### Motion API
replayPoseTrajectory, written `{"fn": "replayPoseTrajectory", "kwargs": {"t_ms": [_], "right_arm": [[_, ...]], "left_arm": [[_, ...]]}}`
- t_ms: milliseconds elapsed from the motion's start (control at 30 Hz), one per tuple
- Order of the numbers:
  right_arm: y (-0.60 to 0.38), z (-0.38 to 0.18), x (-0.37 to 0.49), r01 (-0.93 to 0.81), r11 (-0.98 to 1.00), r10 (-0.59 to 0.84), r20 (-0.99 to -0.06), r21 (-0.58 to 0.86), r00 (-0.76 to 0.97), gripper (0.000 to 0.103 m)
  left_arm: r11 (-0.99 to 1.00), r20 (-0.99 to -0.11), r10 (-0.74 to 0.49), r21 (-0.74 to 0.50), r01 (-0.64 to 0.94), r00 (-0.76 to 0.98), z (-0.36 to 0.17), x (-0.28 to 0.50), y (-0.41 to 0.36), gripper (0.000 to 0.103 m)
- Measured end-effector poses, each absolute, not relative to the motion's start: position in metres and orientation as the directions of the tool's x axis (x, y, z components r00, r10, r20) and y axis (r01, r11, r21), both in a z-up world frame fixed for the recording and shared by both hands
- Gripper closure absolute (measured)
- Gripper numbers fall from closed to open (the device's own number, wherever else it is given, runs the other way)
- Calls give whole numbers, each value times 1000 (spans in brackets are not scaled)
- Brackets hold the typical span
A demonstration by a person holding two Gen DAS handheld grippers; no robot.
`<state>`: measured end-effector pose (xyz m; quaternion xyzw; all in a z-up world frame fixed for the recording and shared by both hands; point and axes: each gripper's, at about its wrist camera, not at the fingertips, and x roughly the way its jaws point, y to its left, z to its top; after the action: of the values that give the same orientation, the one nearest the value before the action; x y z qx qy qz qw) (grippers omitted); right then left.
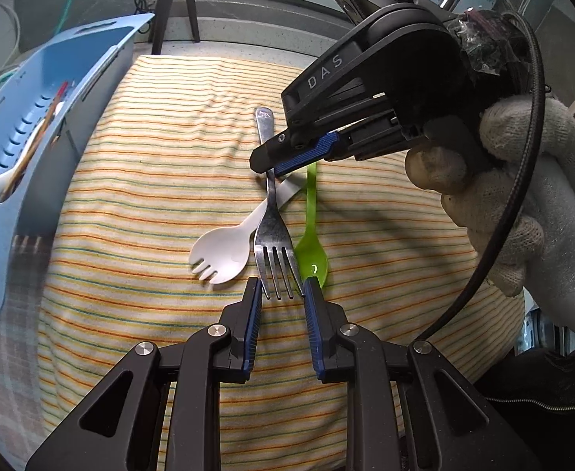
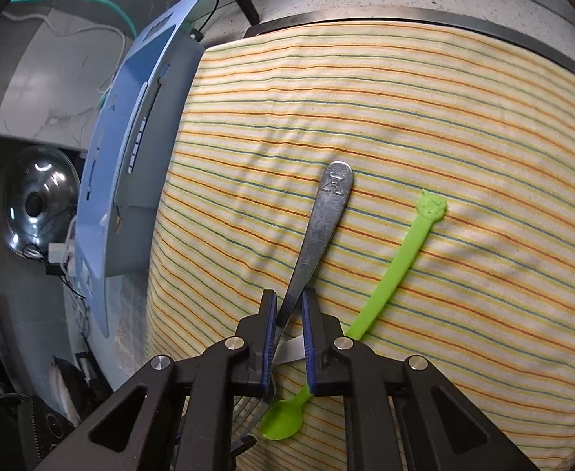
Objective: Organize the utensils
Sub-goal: 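Lift the metal fork with the right tool and carry it over the basket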
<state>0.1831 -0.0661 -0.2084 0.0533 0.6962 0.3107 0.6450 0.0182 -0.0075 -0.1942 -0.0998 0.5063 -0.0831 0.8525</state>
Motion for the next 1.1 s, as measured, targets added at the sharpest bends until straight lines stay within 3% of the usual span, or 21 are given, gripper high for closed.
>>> {"fn": "replayPoseTrajectory", "kwargs": {"t_ms": [667, 1100], "right_arm": [[-17, -151, 184, -358, 723, 593, -797, 591, -118, 94], [71, -126, 197, -395, 677, 636, -764, 620, -110, 95]], "left_arm": [[975, -801, -190, -222, 13, 567, -142, -8, 35, 83], [981, -792, -133, -192, -37, 595, -127, 7, 113, 83]]}}
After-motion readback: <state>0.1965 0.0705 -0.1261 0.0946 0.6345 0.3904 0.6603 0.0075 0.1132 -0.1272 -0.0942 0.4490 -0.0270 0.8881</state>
